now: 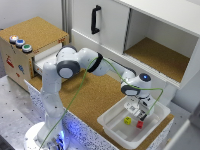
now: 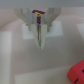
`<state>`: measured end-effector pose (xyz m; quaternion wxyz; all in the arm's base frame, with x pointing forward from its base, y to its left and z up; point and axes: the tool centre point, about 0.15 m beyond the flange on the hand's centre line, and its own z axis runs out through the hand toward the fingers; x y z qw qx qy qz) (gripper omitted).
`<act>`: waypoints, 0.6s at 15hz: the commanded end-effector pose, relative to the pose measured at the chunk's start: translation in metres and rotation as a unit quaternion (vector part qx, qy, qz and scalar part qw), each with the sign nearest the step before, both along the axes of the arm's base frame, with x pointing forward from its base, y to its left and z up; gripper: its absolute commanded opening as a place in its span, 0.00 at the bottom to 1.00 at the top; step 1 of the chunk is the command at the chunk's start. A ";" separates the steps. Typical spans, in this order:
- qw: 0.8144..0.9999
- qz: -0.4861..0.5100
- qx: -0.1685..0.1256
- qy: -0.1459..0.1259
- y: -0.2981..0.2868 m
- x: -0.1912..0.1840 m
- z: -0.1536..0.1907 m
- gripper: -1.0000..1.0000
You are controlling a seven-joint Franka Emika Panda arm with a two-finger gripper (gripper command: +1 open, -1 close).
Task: Grasp the purple block
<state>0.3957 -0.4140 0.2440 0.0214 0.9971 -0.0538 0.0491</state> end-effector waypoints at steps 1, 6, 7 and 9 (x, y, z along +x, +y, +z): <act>0.999 0.020 0.001 -0.042 -0.009 0.015 0.008 1.00; 0.999 0.009 0.003 -0.048 -0.010 0.037 0.008 1.00; 0.999 0.005 0.001 -0.049 -0.009 0.041 0.008 1.00; 0.999 -0.012 0.003 -0.050 -0.009 0.047 0.006 1.00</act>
